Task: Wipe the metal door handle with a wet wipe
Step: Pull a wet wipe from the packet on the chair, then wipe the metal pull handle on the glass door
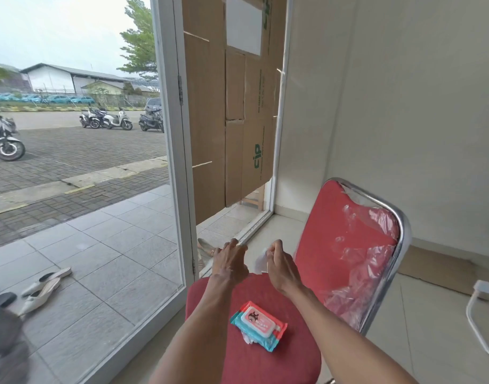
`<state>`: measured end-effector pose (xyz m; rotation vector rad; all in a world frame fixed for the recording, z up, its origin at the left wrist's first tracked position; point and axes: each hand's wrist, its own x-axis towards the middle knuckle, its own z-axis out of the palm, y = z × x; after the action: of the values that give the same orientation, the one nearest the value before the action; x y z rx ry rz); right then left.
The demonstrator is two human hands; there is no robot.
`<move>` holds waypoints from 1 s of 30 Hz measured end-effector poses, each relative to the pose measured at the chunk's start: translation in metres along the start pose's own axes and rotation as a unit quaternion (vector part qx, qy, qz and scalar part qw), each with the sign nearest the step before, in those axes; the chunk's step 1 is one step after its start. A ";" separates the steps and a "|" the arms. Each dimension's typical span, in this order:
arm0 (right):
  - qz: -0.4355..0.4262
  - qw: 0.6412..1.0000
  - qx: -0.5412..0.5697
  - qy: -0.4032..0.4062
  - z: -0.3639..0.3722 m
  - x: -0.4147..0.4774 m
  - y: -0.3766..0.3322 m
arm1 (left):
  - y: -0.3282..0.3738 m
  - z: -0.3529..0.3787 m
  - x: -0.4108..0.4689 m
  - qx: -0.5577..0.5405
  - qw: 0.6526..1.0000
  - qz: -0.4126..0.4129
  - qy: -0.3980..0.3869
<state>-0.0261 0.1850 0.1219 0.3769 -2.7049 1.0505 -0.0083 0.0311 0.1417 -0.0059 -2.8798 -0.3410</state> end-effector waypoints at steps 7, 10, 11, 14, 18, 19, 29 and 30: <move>0.017 0.999 0.040 0.011 -0.126 0.052 -0.129 | 0.018 -0.185 0.033 0.002 1.000 -0.008 0.009; 0.007 0.997 0.070 0.019 -0.175 0.072 -0.192 | 0.023 -0.268 0.044 0.004 0.999 -0.012 0.031; 0.007 0.996 0.081 0.022 -0.193 0.079 -0.216 | 0.024 -0.297 0.046 0.007 0.999 -0.012 0.038; -0.013 0.993 0.111 0.035 -0.238 0.101 -0.287 | 0.027 -0.385 0.054 -0.006 0.997 0.001 0.071; -0.059 0.984 0.160 0.057 -0.280 0.128 -0.387 | 0.029 -0.493 0.057 -0.041 0.994 0.020 0.098; -0.069 0.981 0.170 0.058 -0.286 0.133 -0.410 | 0.027 -0.514 0.056 -0.048 0.993 0.017 0.110; -0.201 0.944 0.261 -0.021 -0.248 0.142 -0.610 | -0.067 -0.658 -0.009 0.059 0.953 -0.132 0.266; -0.211 0.937 0.278 -0.028 -0.241 0.139 -0.627 | -0.078 -0.668 -0.019 0.067 0.949 -0.148 0.271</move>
<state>0.0644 -0.1189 0.7303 1.0367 -2.1606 1.6522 0.1661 -0.1988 0.7496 0.4724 -2.3438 -0.1636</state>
